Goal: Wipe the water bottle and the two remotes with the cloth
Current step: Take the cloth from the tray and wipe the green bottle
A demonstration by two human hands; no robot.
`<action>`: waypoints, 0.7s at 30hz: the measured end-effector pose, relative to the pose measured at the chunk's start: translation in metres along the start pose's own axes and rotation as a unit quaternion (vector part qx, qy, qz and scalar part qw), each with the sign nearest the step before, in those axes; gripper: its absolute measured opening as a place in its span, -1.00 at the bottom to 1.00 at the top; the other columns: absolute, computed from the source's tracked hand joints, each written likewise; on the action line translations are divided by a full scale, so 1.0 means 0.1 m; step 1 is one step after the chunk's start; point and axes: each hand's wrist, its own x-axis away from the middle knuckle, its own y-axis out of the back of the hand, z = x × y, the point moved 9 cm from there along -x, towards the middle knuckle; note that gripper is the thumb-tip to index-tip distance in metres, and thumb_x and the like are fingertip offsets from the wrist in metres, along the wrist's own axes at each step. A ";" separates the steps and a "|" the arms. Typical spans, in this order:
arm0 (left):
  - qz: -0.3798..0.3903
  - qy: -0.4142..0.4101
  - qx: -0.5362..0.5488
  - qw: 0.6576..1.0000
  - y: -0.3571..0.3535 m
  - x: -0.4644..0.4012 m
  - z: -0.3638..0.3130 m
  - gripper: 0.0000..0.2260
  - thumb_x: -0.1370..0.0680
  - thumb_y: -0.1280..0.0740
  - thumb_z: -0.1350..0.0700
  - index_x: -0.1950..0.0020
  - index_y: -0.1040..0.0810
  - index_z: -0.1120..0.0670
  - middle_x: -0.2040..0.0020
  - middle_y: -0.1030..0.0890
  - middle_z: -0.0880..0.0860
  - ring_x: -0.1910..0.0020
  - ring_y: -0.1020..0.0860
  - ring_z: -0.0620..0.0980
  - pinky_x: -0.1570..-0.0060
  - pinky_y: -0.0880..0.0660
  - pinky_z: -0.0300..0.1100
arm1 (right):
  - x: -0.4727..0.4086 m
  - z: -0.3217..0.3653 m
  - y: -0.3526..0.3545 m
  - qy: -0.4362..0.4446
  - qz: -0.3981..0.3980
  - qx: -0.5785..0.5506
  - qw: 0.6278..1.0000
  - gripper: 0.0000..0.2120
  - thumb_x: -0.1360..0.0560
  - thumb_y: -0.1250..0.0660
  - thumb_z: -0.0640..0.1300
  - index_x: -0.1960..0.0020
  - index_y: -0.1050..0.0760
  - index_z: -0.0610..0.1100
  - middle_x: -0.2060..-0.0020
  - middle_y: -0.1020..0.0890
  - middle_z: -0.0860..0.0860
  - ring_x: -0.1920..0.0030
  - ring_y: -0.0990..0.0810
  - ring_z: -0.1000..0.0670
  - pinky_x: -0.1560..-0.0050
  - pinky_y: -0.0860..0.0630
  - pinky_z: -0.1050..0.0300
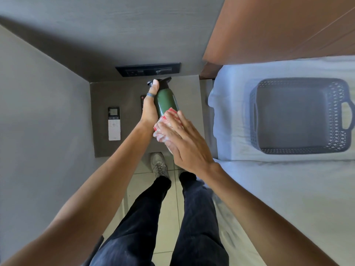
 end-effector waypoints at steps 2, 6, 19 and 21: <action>0.030 0.020 0.023 0.999 -0.07 -0.01 0.02 -0.49 -0.49 -0.46 -0.33 0.20 -0.67 0.14 0.22 -0.67 0.13 0.22 -0.66 0.09 0.14 -0.63 -0.06 | -0.12 0.00 0.06 -0.017 -0.008 -0.013 1.000 -0.50 -0.72 -0.15 -0.10 -0.65 -0.27 -0.06 -0.70 -0.21 -0.07 -0.72 -0.07 -0.18 -0.58 -0.34 -0.22; 0.121 0.034 0.047 0.991 -0.22 0.03 -0.07 -0.48 -0.52 -0.44 -0.31 0.13 -0.60 0.19 0.22 -0.66 0.15 0.16 -0.64 0.14 0.02 -0.61 0.01 | -0.40 0.01 0.22 -0.087 -0.097 -0.082 0.988 -0.51 -0.71 -0.14 -0.06 -0.63 -0.27 0.02 -0.66 -0.28 -0.05 -0.61 -0.31 -0.07 -0.39 -0.56 -0.05; 0.074 -0.023 0.031 0.997 -0.15 0.05 -0.18 -0.41 -0.57 -0.31 -0.36 0.13 -0.64 0.20 0.17 -0.63 0.17 0.24 -0.61 0.14 0.16 -0.60 -0.05 | 0.22 0.01 0.18 -0.178 -0.153 -0.133 0.963 -0.53 -0.76 -0.01 0.03 -0.66 -0.25 0.05 -0.65 -0.33 -0.01 -0.65 -0.30 -0.07 -0.55 -0.41 -0.26; 0.082 -0.011 0.046 0.996 -0.09 0.05 -0.16 -0.43 -0.56 -0.34 -0.35 0.16 -0.66 0.19 0.21 -0.65 0.16 0.25 -0.64 0.13 0.16 -0.63 -0.05 | 0.09 0.13 0.15 -0.158 -0.128 -0.034 0.979 -0.50 -0.73 -0.08 -0.03 -0.66 -0.26 -0.05 -0.67 -0.28 -0.11 -0.65 -0.27 -0.26 -0.52 -0.44 -0.26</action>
